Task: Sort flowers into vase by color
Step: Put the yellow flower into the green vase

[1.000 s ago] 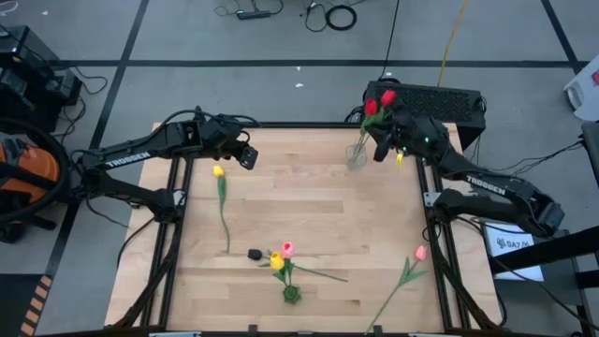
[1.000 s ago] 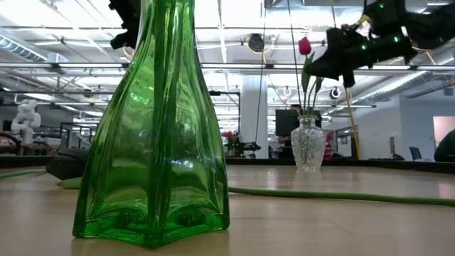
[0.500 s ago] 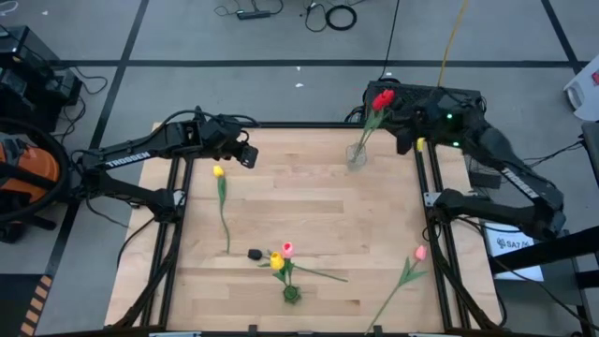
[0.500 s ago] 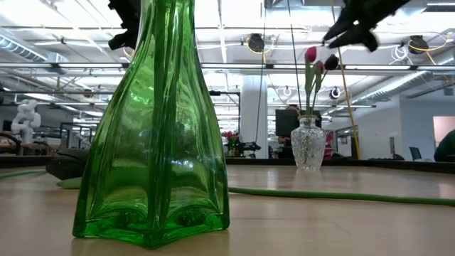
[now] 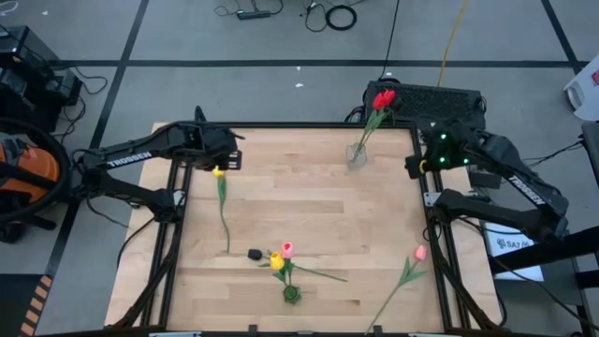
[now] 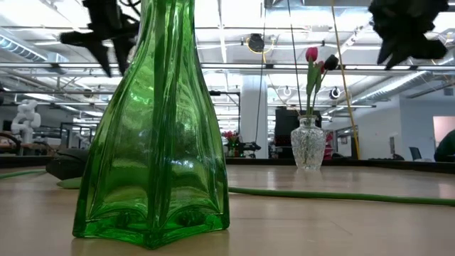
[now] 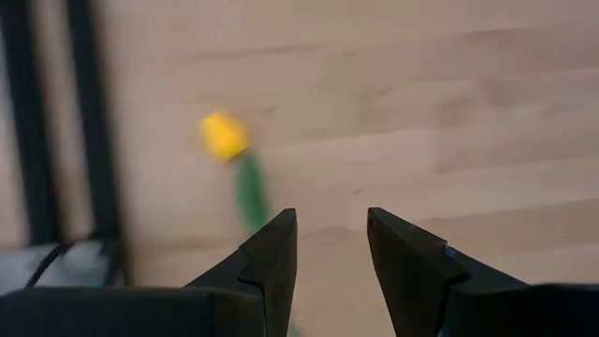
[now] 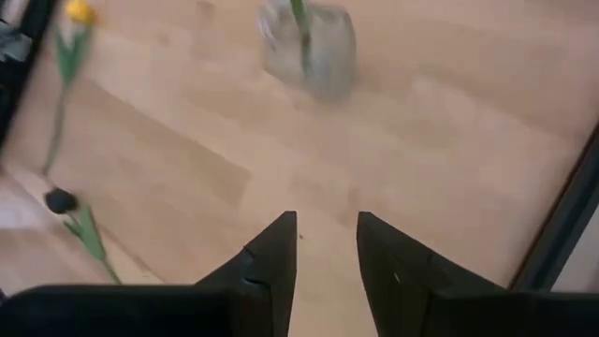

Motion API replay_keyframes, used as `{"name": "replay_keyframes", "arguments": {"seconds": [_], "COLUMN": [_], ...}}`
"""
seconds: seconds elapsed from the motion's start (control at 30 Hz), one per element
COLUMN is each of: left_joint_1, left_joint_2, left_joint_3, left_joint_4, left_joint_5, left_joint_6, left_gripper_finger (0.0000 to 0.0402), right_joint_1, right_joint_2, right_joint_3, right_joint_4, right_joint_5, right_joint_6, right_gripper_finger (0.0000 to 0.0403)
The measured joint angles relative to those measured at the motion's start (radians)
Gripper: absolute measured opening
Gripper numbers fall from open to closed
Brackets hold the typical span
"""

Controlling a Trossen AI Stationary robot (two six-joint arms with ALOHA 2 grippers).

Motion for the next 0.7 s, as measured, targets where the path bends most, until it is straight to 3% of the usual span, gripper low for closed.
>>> {"name": "replay_keyframes", "arguments": {"seconds": [0.2,0.4,0.7], "left_joint_1": [-0.055,-0.133,-0.158], "left_joint_2": [0.006,0.006,0.006], "left_joint_3": [-0.070,-0.228,-0.460], "left_joint_4": [-0.008,0.083,0.279], "left_joint_5": [0.026,0.068,0.075], "left_joint_6": [-0.109,-0.249,-0.335], "left_gripper_finger": [0.0138,0.0138,0.0138], "right_joint_1": [0.015,0.036,0.073], "right_joint_2": [-0.013,-0.008,-0.008], "right_joint_3": [-0.156,-0.279,-0.313], "right_joint_4": [0.001,0.011,0.061], "right_joint_5": [-0.032,-0.074,-0.084], "right_joint_6": [0.023,0.017,-0.010], "right_gripper_finger": [0.0105,0.0105,0.0105]}}
